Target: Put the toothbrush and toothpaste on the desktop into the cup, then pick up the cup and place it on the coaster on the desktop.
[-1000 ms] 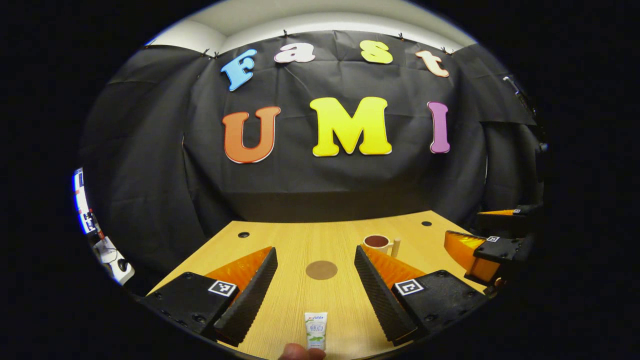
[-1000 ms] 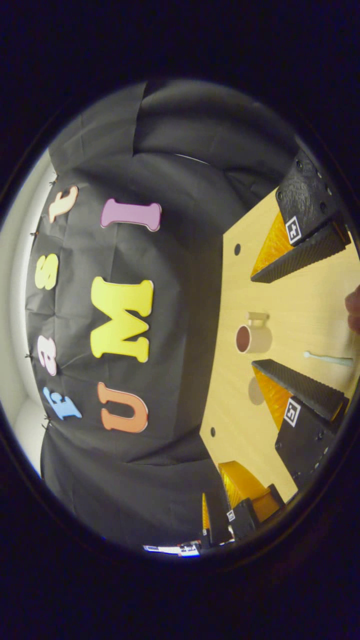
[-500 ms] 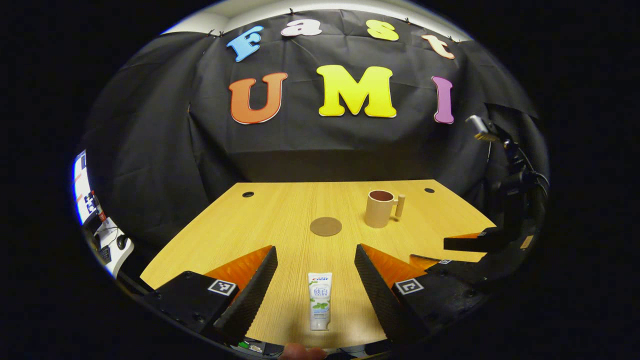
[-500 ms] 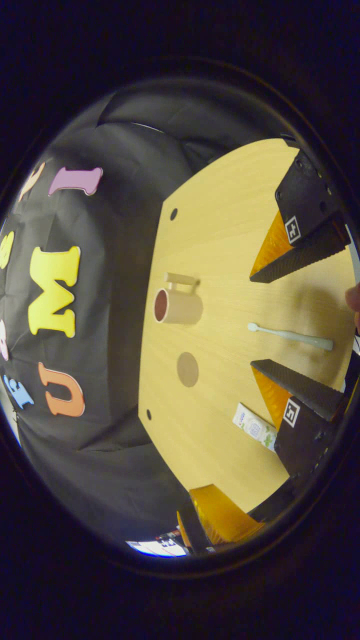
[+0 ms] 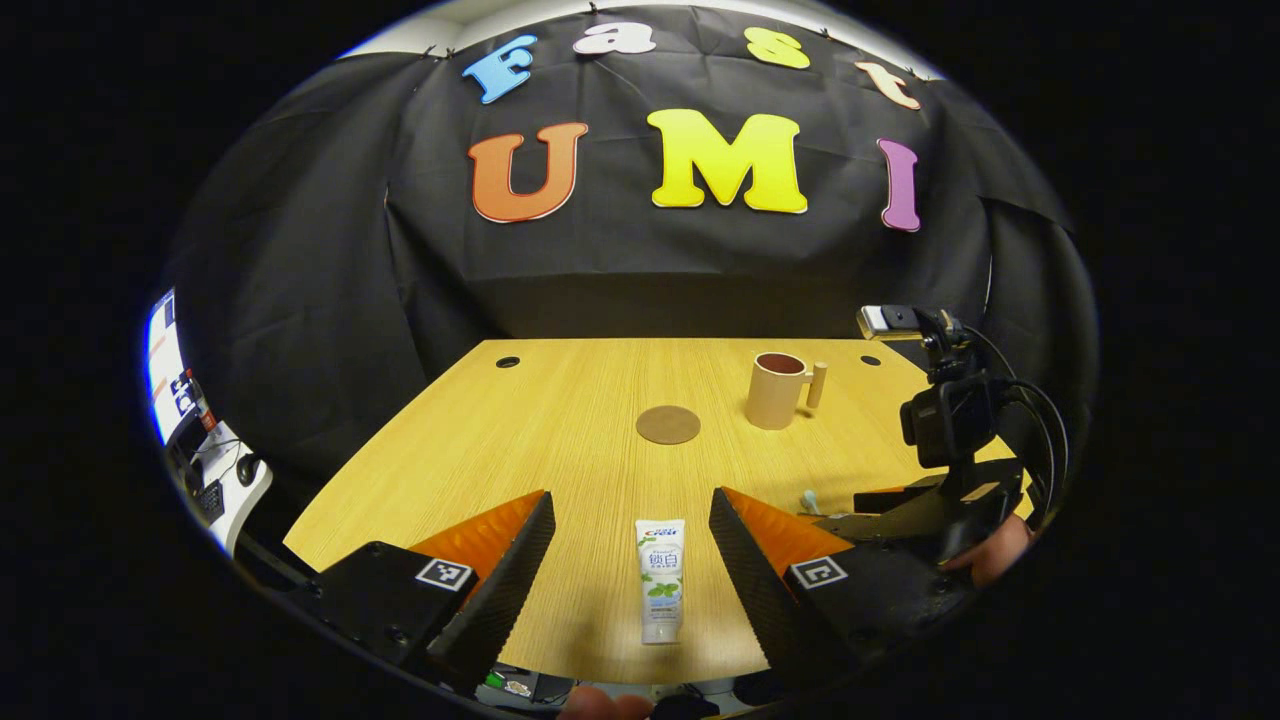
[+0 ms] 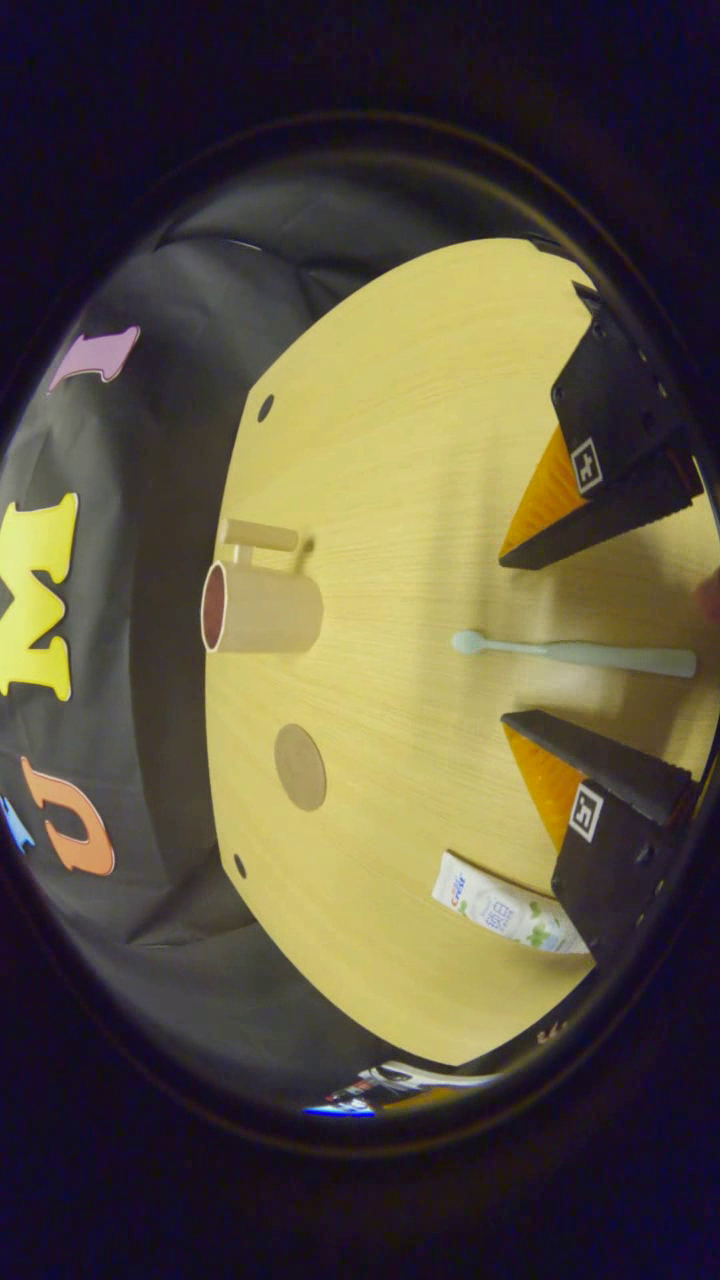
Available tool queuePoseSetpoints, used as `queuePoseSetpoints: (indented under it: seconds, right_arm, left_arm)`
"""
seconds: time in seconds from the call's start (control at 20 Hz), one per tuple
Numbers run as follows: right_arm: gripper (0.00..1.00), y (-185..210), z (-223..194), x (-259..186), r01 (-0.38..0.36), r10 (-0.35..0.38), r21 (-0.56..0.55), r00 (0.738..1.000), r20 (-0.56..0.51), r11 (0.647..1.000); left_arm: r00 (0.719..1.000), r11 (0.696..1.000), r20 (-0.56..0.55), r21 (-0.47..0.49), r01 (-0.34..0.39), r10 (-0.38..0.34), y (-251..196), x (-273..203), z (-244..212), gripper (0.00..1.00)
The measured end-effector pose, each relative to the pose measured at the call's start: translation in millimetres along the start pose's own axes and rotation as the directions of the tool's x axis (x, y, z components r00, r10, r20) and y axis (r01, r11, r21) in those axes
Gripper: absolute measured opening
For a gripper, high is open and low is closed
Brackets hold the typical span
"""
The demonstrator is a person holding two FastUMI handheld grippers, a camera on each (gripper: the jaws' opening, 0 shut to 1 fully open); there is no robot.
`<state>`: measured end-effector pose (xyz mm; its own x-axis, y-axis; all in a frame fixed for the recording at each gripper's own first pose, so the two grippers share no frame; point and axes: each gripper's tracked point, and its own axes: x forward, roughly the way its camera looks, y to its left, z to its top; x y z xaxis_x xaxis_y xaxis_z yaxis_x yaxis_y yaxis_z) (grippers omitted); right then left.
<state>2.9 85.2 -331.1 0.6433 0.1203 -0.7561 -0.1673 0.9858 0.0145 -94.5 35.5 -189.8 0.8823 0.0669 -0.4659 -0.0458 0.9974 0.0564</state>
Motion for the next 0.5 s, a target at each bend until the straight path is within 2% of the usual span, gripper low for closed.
queuePoseSetpoints:
  seconds: [0.2, 0.25, 0.35, 0.4, 0.5]
  right_arm:
    - [0.66, 3, -4, 12, 0.009, -0.008, 0.027, 0.999, -0.034, 1.000]
    - [0.54, 4, -5, 14, 0.014, -0.013, 0.027, 0.999, -0.040, 1.000]
    - [0.41, 5, -4, 14, 0.020, -0.018, 0.029, 0.999, -0.040, 0.999]
    - [0.27, 6, -2, 15, 0.021, -0.020, 0.026, 0.999, -0.039, 0.999]
    - [0.12, 5, -2, 14, 0.034, -0.033, 0.021, 0.999, -0.042, 0.999]
  left_arm:
    - [1.000, 1.000, -0.004, -0.005, 0.000, 0.000, 3, 6, 1, 0.99]
    - [1.000, 1.000, -0.006, -0.005, 0.000, 0.000, 3, 7, 2, 0.99]
    - [1.000, 1.000, -0.008, -0.010, 0.000, -0.001, 4, 8, 1, 0.99]
    - [1.000, 1.000, -0.011, -0.013, 0.000, 0.000, 5, 9, 0, 0.99]
    - [1.000, 1.000, -0.016, -0.021, 0.001, -0.002, 6, 10, -1, 0.99]
